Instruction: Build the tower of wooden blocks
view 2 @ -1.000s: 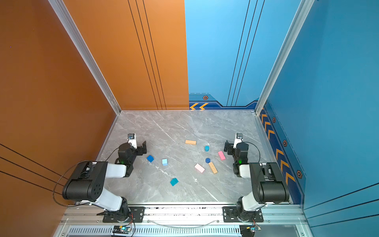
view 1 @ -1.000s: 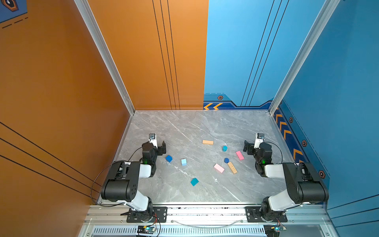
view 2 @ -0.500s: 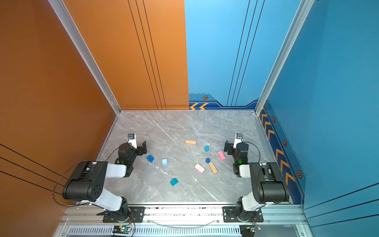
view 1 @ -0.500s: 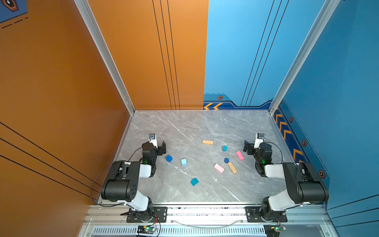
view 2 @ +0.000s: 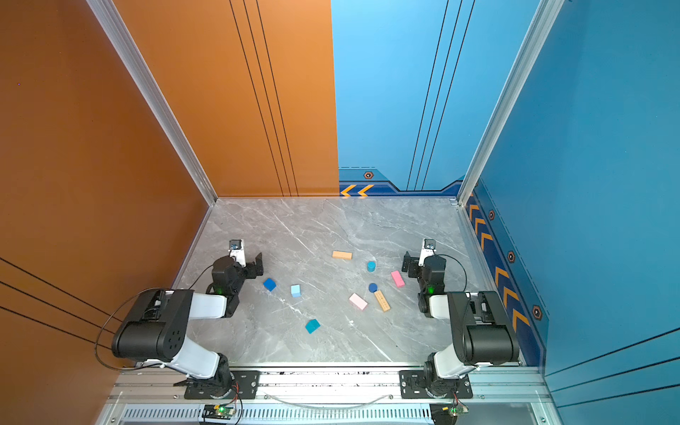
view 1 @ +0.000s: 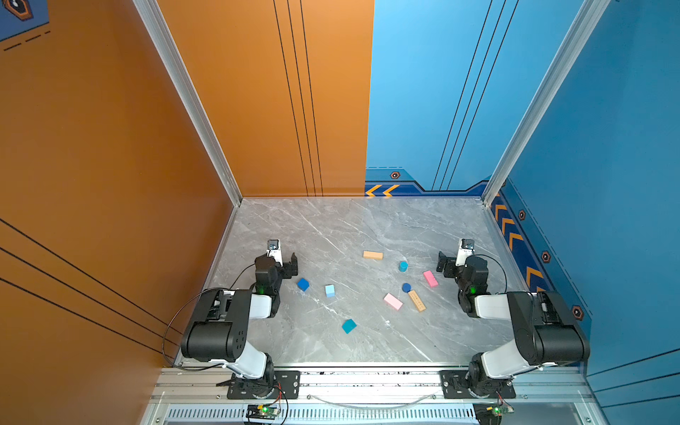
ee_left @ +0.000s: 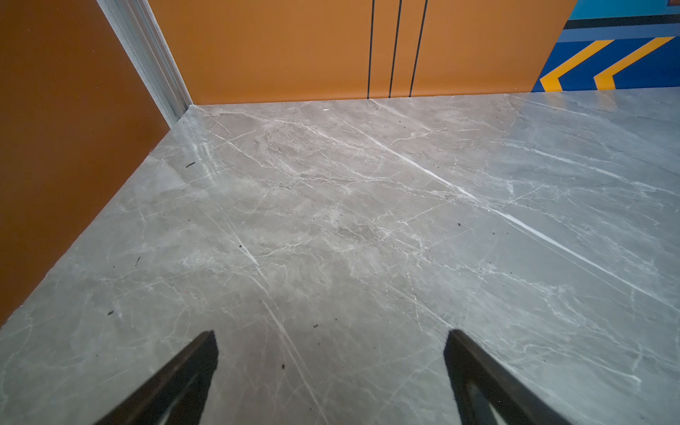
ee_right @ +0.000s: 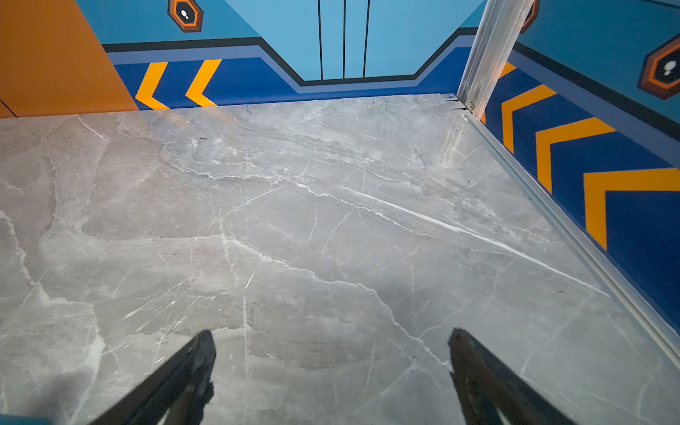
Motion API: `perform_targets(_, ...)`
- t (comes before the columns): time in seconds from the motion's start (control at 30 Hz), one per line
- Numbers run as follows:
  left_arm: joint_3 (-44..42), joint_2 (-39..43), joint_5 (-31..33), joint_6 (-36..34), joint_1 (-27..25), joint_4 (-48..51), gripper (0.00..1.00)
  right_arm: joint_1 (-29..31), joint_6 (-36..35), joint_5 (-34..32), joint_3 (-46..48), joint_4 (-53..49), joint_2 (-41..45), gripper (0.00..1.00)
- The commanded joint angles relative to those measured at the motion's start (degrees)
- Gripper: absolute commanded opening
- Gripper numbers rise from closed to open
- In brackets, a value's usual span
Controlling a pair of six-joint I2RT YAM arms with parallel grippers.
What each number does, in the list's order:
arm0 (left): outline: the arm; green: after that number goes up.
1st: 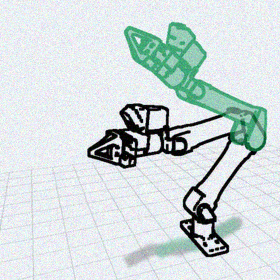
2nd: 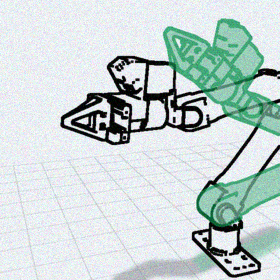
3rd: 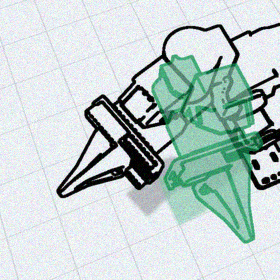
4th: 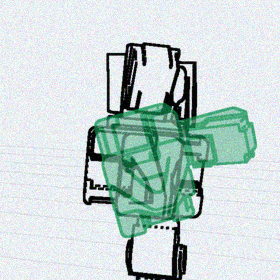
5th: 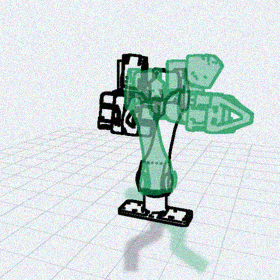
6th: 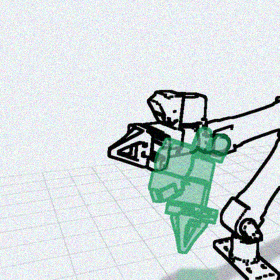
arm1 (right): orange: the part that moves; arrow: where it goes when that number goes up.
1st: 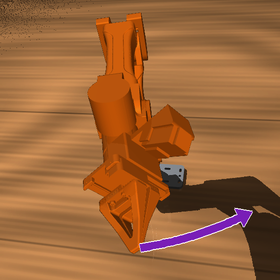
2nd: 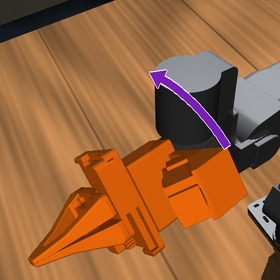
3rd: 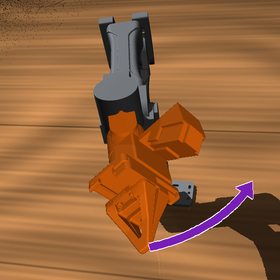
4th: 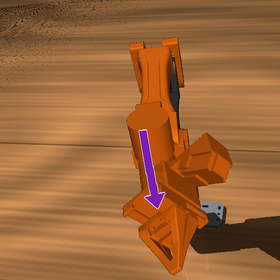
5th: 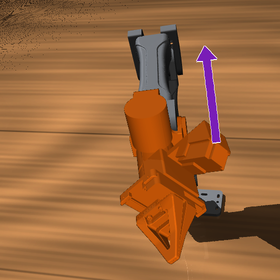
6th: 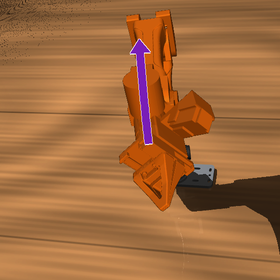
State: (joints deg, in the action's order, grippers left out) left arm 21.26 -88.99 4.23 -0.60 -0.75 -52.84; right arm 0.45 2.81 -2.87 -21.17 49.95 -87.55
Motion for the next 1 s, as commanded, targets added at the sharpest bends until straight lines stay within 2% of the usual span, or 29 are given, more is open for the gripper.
perform_targets(0.0, 0.6, -0.2, 0.6, 0.1, -0.3, 0.9, 0.99, 0.2, 0.5, -1.9, -1.4, -1.6, -0.1, 1.0)
perform_targets(0.1, 1.4, 0.7, 1.7, 0.2, -0.4, 2.9, 1.0, 0.3, 1.0, -3.4, -2.9, -5.8, 1.5, 1.0)
perform_targets(0.17, 2.3, 2.1, 1.7, 0.1, -0.6, 5.8, 1.0, 0.3, 1.4, -4.3, -5.1, -12.0, 3.7, 1.0)
perform_targets(0.37, 7.8, 8.0, 2.0, -0.2, -1.7, 21.1, 0.96, 0.9, 3.3, -4.3, -9.9, -26.1, 10.0, 0.99)
perform_targets(0.53, 11.1, 12.7, 1.6, 1.4, -3.2, 29.6, 0.93, 3.0, 5.5, -5.3, -13.8, -38.3, 16.7, 0.97)
perform_targets(0.73, 20.3, 15.6, -7.5, 4.1, -5.8, 42.3, 0.92, 11.0, 7.7, -6.1, -22.6, -54.6, 21.7, 0.95)
perform_targets(0.93, 35.3, 9.8, -14.1, 5.2, -10.3, 55.8, 0.87, 21.6, 10.2, -6.1, -29.9, -63.6, 21.0, 0.94)
perform_targets(0.97, 37.3, 8.5, -14.6, 5.4, -11.3, 57.1, 0.83, 23.3, 11.2, -5.8, -30.8, -64.5, 20.4, 0.94)
